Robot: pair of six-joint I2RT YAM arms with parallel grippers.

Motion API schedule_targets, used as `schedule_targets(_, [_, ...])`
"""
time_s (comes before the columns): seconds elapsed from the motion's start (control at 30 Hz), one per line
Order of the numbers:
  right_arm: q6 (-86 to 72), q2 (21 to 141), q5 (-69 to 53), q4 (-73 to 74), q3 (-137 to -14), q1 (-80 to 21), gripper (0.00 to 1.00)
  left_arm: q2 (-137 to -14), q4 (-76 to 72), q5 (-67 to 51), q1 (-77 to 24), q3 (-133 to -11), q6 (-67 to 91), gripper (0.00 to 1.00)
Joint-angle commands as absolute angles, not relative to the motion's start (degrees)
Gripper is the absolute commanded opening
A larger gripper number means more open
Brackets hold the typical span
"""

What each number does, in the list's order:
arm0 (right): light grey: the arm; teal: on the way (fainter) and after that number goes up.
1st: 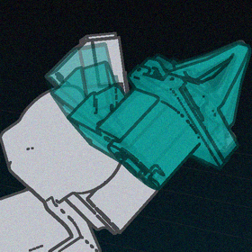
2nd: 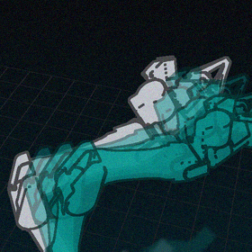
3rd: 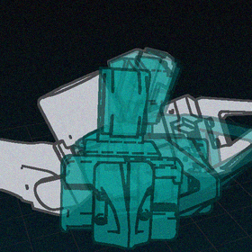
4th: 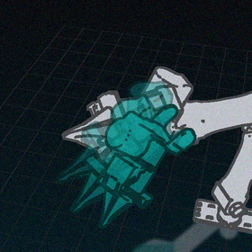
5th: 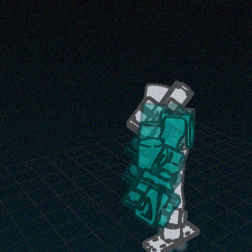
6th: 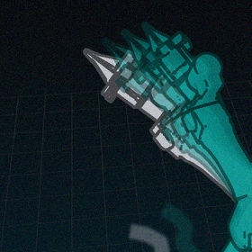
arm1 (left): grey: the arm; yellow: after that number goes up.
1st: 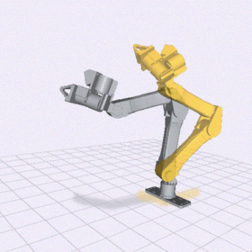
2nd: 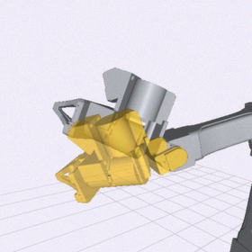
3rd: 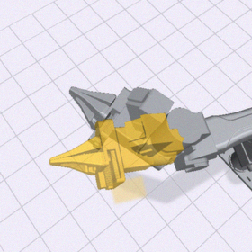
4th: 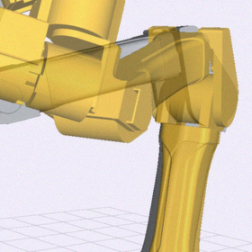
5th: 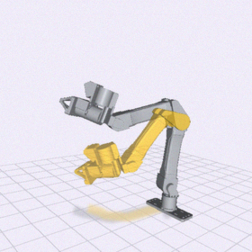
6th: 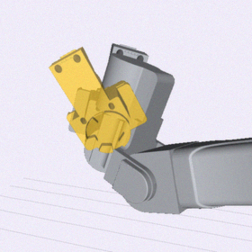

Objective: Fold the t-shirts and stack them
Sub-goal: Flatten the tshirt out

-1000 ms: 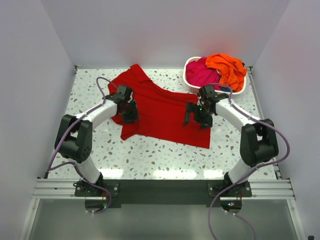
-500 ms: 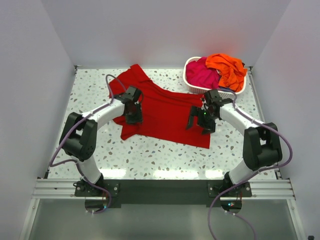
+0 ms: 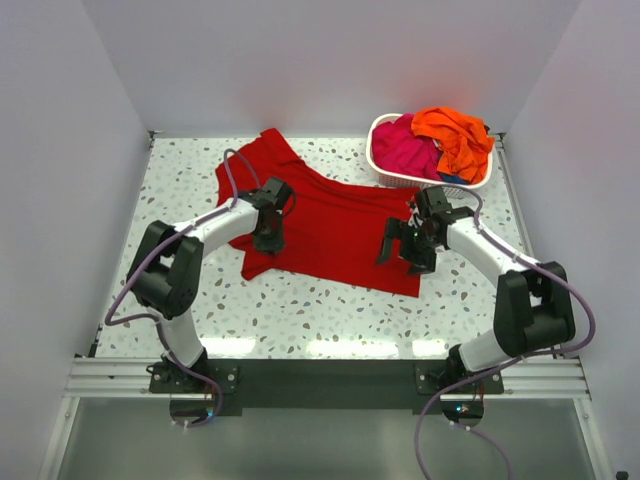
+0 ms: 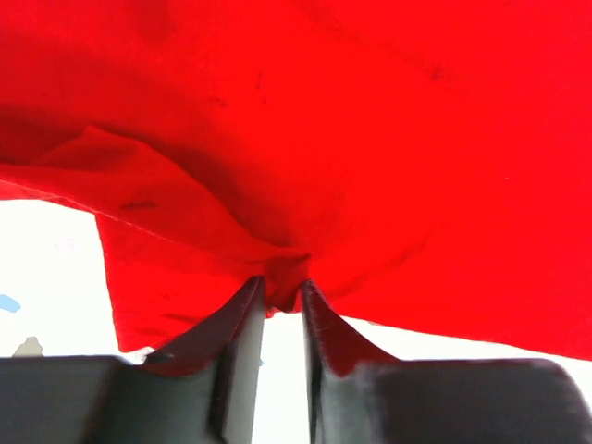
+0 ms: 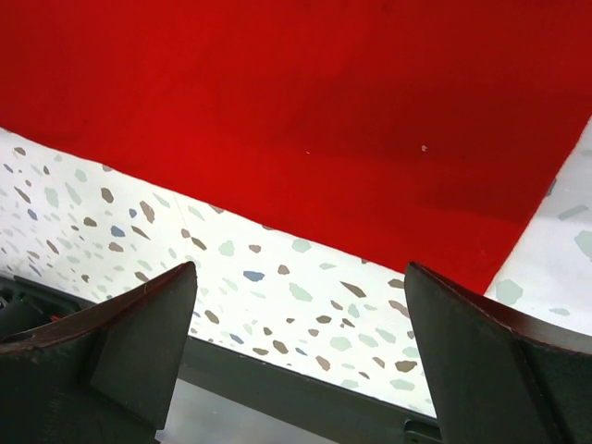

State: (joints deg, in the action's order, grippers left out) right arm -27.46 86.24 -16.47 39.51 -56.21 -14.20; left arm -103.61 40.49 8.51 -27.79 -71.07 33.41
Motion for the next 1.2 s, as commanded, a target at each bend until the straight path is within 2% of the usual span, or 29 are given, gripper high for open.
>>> schedule_targets(0.0, [-28.21, 83.41, -17.14, 39.11, -54.93, -13.27, 0.97, -102.92, 40.35, 10.28, -27.95, -72.25, 32.61, 0.19])
schedule_targets(0.1, [-28.21, 82.79, -17.14, 39.29, -53.88, -12.22, 0.97, -102.22, 40.25, 11.07, -27.95, -71.72, 32.96, 0.08])
schedule_targets(0.27, [-27.51, 83.05, -14.34, 41.74, -53.61, -11.07, 0.97, -98.01, 41.13, 10.9, -26.9, -71.37, 34.54, 0.0])
schedule_targets(0.5, [-26.81, 83.85, -6.43, 45.96, -52.47, -10.99, 0.94, -84.84, 40.87, 7.65, -21.02, -67.77, 39.46, 0.0])
schedule_targets(0.77, [-26.54, 87.97, -5.54, 44.83, -50.98, -10.99, 0.92, -77.08, 42.8, 5.36, -16.61, -65.83, 41.57, 0.0])
schedule_targets(0.97, [-26.1, 88.94, -6.59, 44.21, -50.36, -10.99, 0.86, -75.06, 44.12, 5.01, -15.82, -65.74, 42.54, 0.0])
schedule_targets(1.17, [-25.75, 90.09, -7.47, 42.81, -48.08, -10.99, 0.73, -73.3, 46.58, 6.23, -15.73, -65.48, 43.42, 0.0])
